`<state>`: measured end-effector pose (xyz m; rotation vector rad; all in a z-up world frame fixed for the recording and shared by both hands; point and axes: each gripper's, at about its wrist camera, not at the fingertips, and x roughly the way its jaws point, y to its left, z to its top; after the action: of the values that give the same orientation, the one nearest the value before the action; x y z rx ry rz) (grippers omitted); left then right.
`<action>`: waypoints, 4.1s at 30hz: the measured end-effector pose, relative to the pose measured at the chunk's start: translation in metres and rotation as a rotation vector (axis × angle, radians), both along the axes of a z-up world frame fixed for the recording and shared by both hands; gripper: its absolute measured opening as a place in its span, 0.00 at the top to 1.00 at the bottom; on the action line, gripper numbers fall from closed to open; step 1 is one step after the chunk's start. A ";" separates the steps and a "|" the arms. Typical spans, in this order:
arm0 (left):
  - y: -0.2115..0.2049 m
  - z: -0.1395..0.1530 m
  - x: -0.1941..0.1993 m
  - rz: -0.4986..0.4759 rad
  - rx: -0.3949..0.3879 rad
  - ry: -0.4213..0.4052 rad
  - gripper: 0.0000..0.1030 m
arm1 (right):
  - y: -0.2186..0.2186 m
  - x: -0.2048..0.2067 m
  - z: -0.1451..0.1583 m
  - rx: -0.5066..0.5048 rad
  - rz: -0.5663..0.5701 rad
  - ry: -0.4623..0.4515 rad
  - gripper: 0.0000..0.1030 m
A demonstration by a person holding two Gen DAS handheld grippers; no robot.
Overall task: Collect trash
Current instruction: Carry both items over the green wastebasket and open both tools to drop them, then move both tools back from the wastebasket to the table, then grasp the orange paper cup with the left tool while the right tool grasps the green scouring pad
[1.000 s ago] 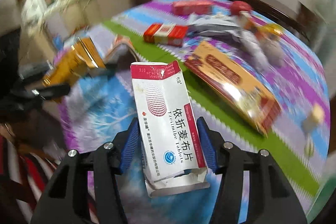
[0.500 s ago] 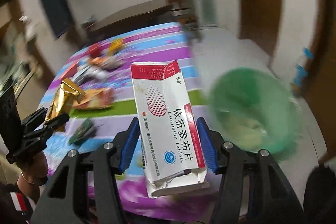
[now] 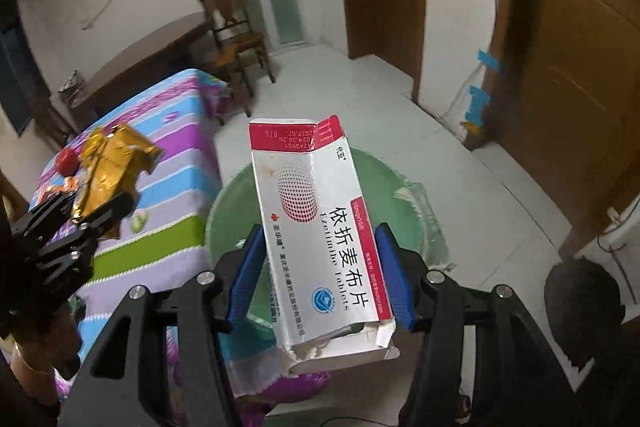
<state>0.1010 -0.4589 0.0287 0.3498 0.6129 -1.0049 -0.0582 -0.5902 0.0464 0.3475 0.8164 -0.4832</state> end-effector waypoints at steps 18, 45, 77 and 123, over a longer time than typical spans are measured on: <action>-0.104 -0.059 0.030 0.000 0.179 0.162 0.61 | -0.031 0.030 -0.021 0.069 -0.049 0.112 0.47; -0.079 -0.053 0.040 0.042 0.163 0.113 0.35 | -0.039 0.039 -0.027 0.073 -0.094 0.143 0.34; 0.104 -0.010 0.019 0.485 0.019 -0.143 0.30 | 0.125 -0.001 0.016 -0.424 -0.067 -0.324 0.33; 0.483 -0.018 -0.006 1.014 -0.047 -0.108 0.20 | 0.347 0.086 -0.047 -0.180 0.570 -0.225 0.24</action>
<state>0.0947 0.0241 0.0109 0.0198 0.5631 -0.0260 0.0275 -0.2430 -0.0011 -0.0064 0.6108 0.0188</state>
